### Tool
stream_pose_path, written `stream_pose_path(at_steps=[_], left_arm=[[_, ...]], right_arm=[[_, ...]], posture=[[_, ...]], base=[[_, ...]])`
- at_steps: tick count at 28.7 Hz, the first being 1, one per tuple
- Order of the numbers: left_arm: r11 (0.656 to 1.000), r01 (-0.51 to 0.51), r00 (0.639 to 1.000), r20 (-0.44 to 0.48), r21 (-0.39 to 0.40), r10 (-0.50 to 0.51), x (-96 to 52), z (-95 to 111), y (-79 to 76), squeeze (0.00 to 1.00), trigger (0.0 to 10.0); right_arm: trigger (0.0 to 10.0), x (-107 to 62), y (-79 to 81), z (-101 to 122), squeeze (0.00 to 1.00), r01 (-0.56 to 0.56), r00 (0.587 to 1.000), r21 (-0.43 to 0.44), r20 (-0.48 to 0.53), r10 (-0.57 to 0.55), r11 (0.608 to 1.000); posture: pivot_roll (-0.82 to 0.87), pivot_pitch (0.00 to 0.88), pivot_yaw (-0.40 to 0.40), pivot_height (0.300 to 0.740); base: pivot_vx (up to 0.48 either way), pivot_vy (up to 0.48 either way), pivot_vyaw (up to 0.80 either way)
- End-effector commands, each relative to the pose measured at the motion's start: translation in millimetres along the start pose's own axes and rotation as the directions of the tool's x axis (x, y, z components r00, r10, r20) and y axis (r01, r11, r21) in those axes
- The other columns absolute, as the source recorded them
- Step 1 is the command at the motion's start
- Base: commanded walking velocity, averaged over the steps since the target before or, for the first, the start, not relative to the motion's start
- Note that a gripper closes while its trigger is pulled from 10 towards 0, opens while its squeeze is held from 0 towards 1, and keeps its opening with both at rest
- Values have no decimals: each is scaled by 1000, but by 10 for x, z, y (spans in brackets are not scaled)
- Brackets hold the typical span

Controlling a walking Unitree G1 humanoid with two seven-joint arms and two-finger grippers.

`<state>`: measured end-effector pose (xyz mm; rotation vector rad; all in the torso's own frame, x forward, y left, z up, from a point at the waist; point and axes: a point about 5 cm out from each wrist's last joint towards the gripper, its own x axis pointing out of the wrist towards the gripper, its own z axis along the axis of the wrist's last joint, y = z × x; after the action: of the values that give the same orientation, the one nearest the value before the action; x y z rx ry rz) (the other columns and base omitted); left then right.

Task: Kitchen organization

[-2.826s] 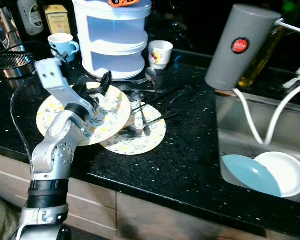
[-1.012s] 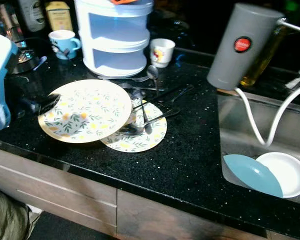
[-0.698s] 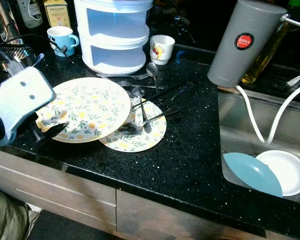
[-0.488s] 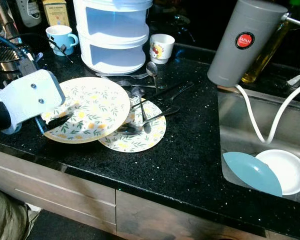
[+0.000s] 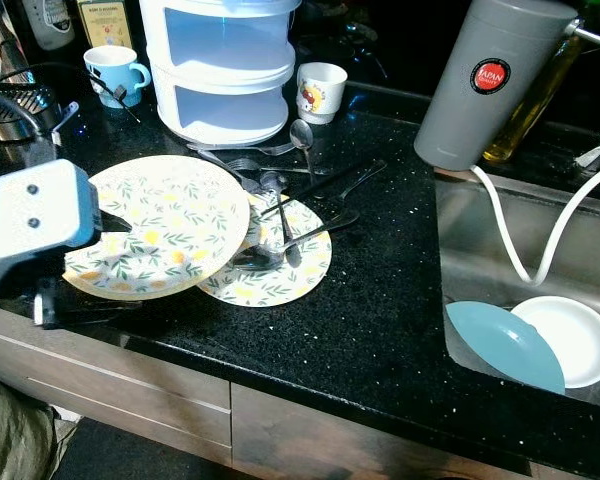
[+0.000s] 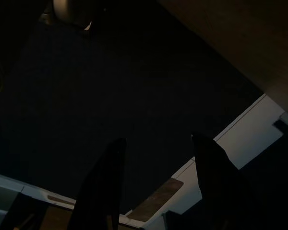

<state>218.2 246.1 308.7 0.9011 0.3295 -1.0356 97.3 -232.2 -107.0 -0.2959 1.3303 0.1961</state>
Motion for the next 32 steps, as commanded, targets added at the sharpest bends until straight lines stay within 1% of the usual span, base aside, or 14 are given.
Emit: stream_pose_path(at_steps=[1,2,5,7,9,10,12,15,18,20,21,24,32], left_arm=[[998,-26,998,-61,61,30,-116,42,74,0,10000],[998,-30,997,-64,63,34,-123,41,80,0,10000],[997,29,995,-99,75,-22,-132,30,11,0,10000],[997,27,992,-124,72,-18,-139,-13,14,0,10000],[997,30,991,-135,70,-20,-93,-79,7,0,10000],[996,19,990,-140,82,-8,-56,-112,12,0,10000],[996,16,990,-141,85,-4,-48,-118,14,0,10000],[995,-27,990,-135,99,41,-15,-126,50,0,10000],[991,-66,985,-149,120,84,-10,-151,92,0,10000],[990,-66,982,-166,122,86,-15,-187,97,0,10000],[988,-72,977,-192,133,97,-17,-231,110,0,10000],[986,-90,974,-197,140,116,-14,-250,135,0,10000],[988,-75,977,-189,133,99,58,-282,126,0,10000]], right_arm=[[10000,-1,1,-31,0,3,1000,1,-10,-3,1000],[10000,-1,2,-31,0,3,1000,1,-10,-3,1000],[10000,-1,4,-30,0,2,1000,3,-10,-2,1000],[10000,0,6,-29,0,0,1000,3,-10,0,1000],[10000,0,5,-27,0,1,1000,4,-9,-1,1000],[10000,0,4,-26,0,2,1000,5,-9,-2,1000],[10000,0,4,-26,0,2,1000,5,-9,-2,1000],[10000,0,5,-26,0,1,1000,8,-7,-1,1000],[10000,0,4,-25,0,0,1000,9,-7,0,1000],[10000,0,5,-24,0,0,1000,9,-8,0,1000],[10000,0,5,-26,0,0,1000,9,-8,0,1000],[10000,-1,3,-25,0,0,1000,9,-8,0,1000],[10000,-1,1,-23,0,3,1000,14,-6,-3,1000]], posture=[[85,39,-56,740],[85,39,-56,740],[85,41,-54,740],[84,42,-55,740],[84,43,-54,740],[82,44,-55,740],[82,44,-55,740],[82,44,-55,740],[80,44,-56,740],[80,44,-57,740],[80,45,-55,740],[78,45,-56,740],[73,46,-57,740]], base=[[0,0,0],[0,0,0],[0,0,0],[0,0,0],[0,0,0],[0,0,0],[0,0,0],[0,0,0],[0,0,0],[0,0,0],[0,0,0],[0,0,0],[0,0,0]])
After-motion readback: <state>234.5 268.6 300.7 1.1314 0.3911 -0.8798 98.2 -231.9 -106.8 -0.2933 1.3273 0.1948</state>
